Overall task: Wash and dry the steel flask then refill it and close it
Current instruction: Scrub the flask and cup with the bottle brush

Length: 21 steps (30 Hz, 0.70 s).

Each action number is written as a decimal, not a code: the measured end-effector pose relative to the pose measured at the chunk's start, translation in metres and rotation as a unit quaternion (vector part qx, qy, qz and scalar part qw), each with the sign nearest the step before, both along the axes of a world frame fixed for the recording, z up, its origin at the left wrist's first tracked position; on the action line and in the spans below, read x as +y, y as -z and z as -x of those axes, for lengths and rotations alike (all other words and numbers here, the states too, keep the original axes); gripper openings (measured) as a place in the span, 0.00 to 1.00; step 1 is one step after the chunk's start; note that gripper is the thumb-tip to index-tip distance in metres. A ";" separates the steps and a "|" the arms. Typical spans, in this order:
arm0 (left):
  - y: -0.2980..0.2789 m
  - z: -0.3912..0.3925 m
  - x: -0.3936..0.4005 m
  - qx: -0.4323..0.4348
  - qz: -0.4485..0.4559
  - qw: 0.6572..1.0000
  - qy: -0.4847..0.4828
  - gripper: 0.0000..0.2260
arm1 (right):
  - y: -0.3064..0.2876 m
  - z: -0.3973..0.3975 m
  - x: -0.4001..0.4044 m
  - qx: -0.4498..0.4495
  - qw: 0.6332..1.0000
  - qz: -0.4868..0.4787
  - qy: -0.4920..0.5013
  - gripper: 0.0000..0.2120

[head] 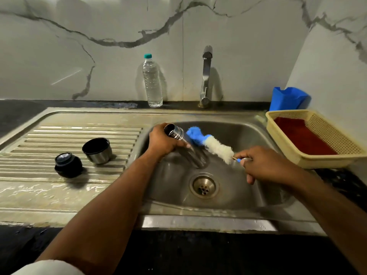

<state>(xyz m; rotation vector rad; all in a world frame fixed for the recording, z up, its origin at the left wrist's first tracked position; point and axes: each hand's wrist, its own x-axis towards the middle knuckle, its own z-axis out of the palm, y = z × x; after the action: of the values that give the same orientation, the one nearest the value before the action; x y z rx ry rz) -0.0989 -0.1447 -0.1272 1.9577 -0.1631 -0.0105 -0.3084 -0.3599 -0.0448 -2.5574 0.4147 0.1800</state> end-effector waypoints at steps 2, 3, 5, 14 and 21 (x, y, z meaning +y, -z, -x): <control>0.007 0.000 -0.003 0.021 -0.005 1.000 -0.012 0.52 | 0.002 -0.016 -0.009 0.019 1.000 -0.024 0.004 0.16; 0.009 0.002 -0.005 0.029 -0.005 0.999 -0.012 0.53 | 0.002 -0.023 -0.011 0.020 0.999 -0.042 0.009 0.16; 0.011 0.005 -0.006 0.033 0.000 0.999 -0.007 0.52 | 0.000 -0.033 -0.009 0.002 0.998 -0.067 0.004 0.15; 0.005 -0.005 -0.002 0.128 0.013 0.991 -0.030 0.27 | 0.029 -0.035 -0.002 -0.005 0.999 0.037 -0.002 0.08; 0.003 -0.001 0.003 0.064 -0.075 0.994 -0.052 0.34 | 0.026 -0.025 0.005 -0.062 0.996 -0.050 -0.045 0.08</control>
<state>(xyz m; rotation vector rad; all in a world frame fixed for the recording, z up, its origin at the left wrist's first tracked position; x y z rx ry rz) -0.0977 -0.1414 -0.1301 2.1061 0.0253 -0.0823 -0.2831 -0.3544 -0.0708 -2.4738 0.2386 0.0718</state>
